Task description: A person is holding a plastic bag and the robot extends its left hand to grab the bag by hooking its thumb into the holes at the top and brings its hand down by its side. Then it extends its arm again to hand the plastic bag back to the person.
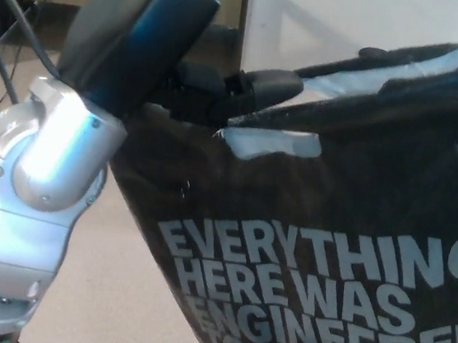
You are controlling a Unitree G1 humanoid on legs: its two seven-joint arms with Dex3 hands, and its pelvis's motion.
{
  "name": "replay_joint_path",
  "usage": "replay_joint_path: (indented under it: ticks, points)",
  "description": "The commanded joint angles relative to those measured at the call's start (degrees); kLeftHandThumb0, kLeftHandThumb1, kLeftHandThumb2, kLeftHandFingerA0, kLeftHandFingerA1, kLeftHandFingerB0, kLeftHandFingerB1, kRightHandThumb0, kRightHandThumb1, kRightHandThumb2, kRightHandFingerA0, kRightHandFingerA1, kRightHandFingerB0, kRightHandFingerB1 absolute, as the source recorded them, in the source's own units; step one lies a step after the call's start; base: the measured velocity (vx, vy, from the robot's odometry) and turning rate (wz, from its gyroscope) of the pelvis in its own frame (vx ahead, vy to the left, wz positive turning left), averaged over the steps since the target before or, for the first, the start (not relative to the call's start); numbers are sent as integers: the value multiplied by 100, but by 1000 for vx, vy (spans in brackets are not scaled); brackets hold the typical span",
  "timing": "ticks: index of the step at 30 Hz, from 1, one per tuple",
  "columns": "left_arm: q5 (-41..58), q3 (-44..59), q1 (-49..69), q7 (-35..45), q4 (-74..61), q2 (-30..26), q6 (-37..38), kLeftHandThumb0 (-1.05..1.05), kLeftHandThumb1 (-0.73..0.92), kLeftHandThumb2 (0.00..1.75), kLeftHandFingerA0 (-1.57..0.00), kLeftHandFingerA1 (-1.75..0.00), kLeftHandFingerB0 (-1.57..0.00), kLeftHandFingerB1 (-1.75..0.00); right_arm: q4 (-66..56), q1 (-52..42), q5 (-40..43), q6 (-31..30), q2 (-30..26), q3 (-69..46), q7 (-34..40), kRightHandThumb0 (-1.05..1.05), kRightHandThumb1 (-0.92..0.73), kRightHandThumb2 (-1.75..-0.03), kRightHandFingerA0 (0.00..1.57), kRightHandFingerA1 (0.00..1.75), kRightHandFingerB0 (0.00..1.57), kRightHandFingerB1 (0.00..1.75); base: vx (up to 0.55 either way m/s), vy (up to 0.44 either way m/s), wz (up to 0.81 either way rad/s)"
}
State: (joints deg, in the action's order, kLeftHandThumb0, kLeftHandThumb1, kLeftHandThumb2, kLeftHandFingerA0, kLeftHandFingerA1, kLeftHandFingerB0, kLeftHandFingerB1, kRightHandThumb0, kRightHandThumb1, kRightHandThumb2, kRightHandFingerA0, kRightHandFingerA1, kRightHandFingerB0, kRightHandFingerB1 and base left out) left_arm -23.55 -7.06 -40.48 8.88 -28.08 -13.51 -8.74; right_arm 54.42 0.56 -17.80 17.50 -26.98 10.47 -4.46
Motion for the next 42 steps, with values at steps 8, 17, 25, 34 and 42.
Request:
replay_joint_path:
  ticks: [8,17,25,34,42]
  points:
    - [52,137,90,146,-603,31,-177,-61,44,71,-17,-40,-12,-36,76,-31,-23,18,-61,-8,9,-34,-71,-62,72,50,56,42,0,0,0]
    - [65,-129,634,296,-1026,79,-302,-55,53,56,-21,-33,-16,-27,110,-20,-27,91,-41,6,29,-35,-70,-61,71,51,55,42,0,0,0]
    - [127,-416,1303,505,-1279,71,-308,-33,25,85,-2,-49,0,-47,78,-20,-94,55,-68,48,39,-41,-59,-82,64,59,51,53,0,0,0]
    - [-92,-551,1704,747,-1432,-102,-439,-73,47,78,-7,-38,-13,-22,97,-88,-86,102,-57,34,58,-42,-60,-83,63,59,50,53,0,0,0]
    - [-506,-597,1645,441,-1007,-77,-162,-66,42,74,-5,-36,-10,-25,113,-60,-60,67,-48,19,26,-35,-71,-61,73,50,57,42,0,0,0]
